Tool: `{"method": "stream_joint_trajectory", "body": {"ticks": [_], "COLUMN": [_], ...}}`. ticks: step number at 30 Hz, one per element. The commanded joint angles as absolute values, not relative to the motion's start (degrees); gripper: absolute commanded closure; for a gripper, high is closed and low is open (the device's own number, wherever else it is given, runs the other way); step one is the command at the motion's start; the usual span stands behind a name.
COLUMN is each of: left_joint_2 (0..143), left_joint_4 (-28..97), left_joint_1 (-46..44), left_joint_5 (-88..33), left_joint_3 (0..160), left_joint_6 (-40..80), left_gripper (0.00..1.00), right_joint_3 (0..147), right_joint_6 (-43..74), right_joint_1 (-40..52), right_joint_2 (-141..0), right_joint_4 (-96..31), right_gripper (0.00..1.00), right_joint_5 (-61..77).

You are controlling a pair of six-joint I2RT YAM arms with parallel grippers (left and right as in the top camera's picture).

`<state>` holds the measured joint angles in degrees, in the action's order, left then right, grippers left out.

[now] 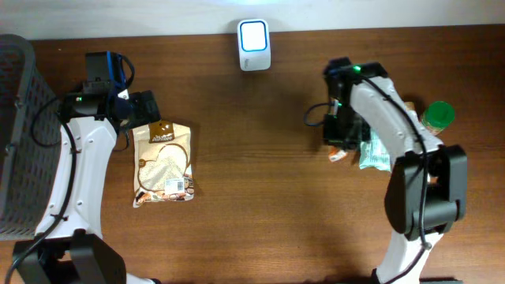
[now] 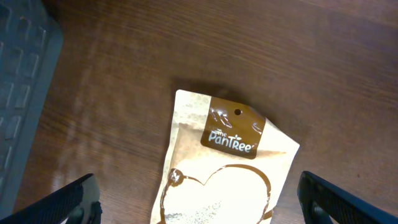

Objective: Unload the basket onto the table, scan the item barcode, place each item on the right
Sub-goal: 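Carry the orange packet to the right side and release it, then move the right gripper to the rice bag and grasp its edge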

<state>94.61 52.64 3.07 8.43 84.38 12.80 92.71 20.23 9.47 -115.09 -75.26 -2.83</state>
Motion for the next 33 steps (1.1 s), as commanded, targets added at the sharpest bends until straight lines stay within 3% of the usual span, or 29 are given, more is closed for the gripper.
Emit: {"method": "stream_joint_trajectory", "body": {"ticks": [1,7,9,10,12,13,14,21,26,33], "left_joint_2": [94.39,94.39,94.39,94.39,94.39,94.39,94.39,94.39,94.39,94.39], "left_joint_4": [52.56,52.56,52.56,52.56,52.56,52.56,52.56,52.56,52.56,52.56], "left_joint_1": [3.16,3.16,3.16,3.16,3.16,3.16,3.16,3.16,3.16,3.16], "left_joint_5": [8.86,8.86,8.86,8.86,8.86,8.86,8.86,8.86,8.86,8.86], "left_joint_3": [85.19,85.19,85.19,85.19,85.19,85.19,85.19,85.19,85.19,85.19], "left_joint_6": [11.68,11.68,11.68,11.68,11.68,11.68,11.68,11.68,11.68,11.68], "left_gripper": [0.01,0.01,0.01,0.01,0.01,0.01,0.01,0.01,0.01,0.01], "right_joint_3": [87.07,83.5,83.5,83.5,83.53,83.55,83.64,93.32,109.12,113.49], "right_joint_6": [21.74,21.74,21.74,21.74,21.69,21.69,21.69,18.02,16.75,17.91], "right_joint_1": [4.19,-5.37,-7.27,-8.01,-9.04,-9.08,-9.06,-6.24,2.92,14.81], "right_joint_2": [-114.91,-114.91,-114.91,-114.91,-114.89,-114.89,-114.89,-114.3,-113.43,-114.72], "right_joint_4": [-70.76,-68.1,-68.07,-68.1,-68.1,-68.07,-68.1,-74.63,-81.84,-70.3], "right_gripper": [0.96,0.96,0.89,0.64,0.49,0.3,0.02,0.02,0.02,0.02], "right_joint_5": [-3.95,-3.88,-3.38,-3.18,-2.17,-2.15,-2.13,1.54,3.66,16.88]}}
